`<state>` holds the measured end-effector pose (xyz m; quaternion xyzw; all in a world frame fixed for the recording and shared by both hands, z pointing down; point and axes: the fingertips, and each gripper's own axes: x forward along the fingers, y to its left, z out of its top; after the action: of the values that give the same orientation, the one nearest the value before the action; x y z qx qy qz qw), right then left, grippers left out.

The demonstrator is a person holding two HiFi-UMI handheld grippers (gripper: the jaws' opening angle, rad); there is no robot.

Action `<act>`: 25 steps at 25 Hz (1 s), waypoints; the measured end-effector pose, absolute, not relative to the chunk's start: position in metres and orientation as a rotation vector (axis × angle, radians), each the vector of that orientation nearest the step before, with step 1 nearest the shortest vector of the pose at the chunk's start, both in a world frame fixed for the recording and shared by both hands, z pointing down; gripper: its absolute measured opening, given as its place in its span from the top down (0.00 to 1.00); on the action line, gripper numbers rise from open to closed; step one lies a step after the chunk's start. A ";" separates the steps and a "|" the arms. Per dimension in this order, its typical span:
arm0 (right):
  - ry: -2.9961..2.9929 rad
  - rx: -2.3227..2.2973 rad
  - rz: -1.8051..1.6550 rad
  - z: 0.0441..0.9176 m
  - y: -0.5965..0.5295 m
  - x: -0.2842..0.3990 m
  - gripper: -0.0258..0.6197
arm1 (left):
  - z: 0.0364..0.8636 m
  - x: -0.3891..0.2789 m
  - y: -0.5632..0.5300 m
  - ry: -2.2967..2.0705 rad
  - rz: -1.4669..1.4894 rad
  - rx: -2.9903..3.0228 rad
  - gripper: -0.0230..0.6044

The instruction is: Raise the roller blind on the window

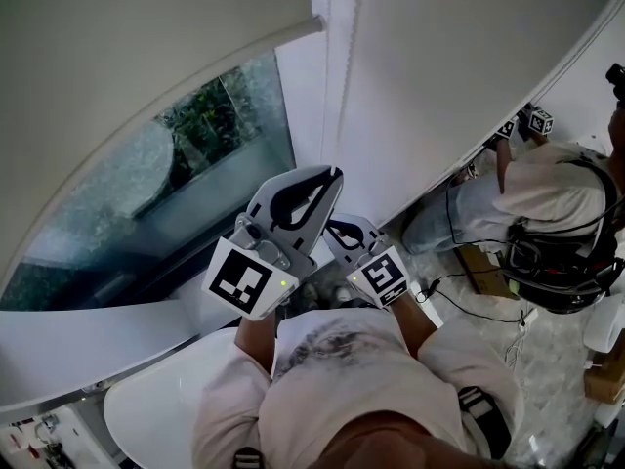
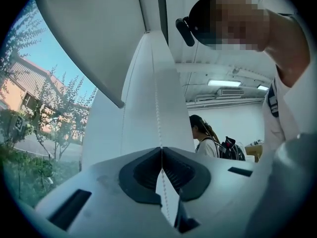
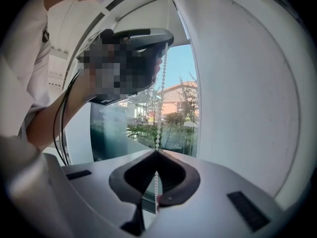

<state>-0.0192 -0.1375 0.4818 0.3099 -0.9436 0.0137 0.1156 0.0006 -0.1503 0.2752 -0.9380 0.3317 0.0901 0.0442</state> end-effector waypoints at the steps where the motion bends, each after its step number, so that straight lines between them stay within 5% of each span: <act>1: -2.765 0.908 0.041 0.482 -0.138 -0.020 0.87 | 0.276 0.000 -0.150 1.023 0.272 -2.863 0.95; 25: -2.644 0.849 0.160 0.561 -0.137 -0.017 0.87 | 0.357 -0.009 -0.153 1.119 0.228 -2.945 0.95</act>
<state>-0.0169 -0.1370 0.5606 0.3003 -0.9352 0.0565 0.1793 -0.0092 -0.1530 0.3572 -0.9323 0.3542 0.0722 -0.0087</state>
